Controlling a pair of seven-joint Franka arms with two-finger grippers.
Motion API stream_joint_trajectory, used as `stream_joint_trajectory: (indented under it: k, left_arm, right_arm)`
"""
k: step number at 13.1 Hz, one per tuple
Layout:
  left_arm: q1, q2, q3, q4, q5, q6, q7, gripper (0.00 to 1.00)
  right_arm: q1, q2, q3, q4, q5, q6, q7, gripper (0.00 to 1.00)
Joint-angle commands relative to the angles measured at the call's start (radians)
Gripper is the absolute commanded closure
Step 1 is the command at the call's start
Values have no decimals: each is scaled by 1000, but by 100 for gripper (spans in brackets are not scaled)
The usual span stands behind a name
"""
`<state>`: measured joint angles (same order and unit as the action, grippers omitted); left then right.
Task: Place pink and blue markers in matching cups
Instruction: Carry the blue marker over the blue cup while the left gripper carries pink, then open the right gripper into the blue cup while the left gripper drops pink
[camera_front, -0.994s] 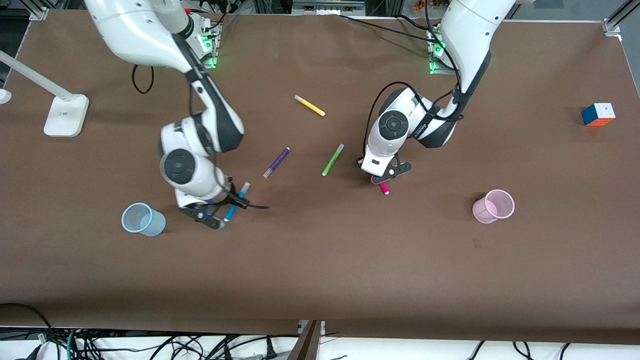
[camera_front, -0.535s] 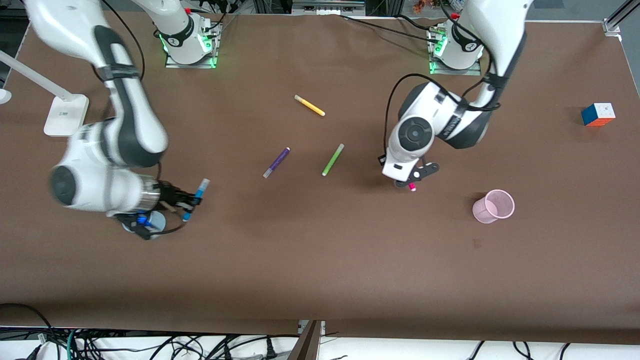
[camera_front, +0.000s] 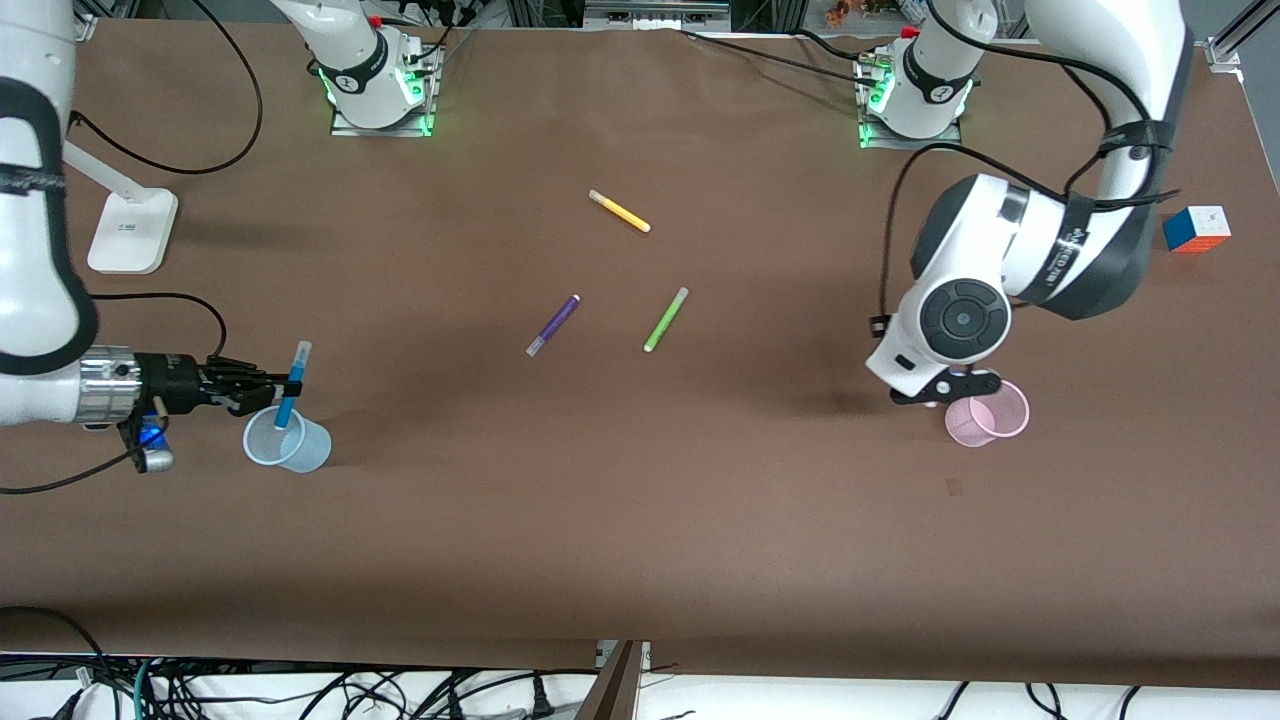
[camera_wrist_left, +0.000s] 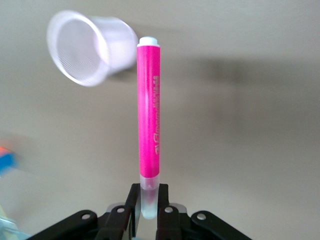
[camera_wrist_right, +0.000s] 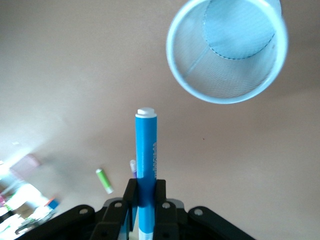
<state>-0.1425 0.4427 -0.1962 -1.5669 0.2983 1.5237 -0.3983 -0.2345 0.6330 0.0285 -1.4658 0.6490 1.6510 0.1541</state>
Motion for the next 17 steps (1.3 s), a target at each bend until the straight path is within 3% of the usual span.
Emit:
stream_joint_trajectory:
  k: [1,6,9,13,14,15,16,17]
  left_arm:
    - [3,25,-3,31,151,-40,247,86]
    - [67,106,15,30,366,-62,597,89]
    - [69,145,21,28,467,-62,656,89]
    - [69,189,21,18,467,-68,658,87]
    - [69,191,20,19,467,-68,656,69]
    - [69,191,20,19,467,-66,654,1]
    - [69,191,20,19,466,-65,639,0]
    - [67,191,20,19,466,-65,622,0]
  right_arm:
    - [-72,60,22,21,102,-42,-50,100]
    - [-100,129,21,71,119,-37,-105,100]
    - [-120,195,22,131,135,-36,-160,100]
    - [-124,229,21,150,164,-25,-180,100]
    - [-126,235,21,151,166,-25,-180,100]
    - [-126,235,21,151,166,-22,-180,100]
    - [-126,234,21,160,166,-22,-180,90]
    - [-126,234,21,162,166,-22,-179,35]
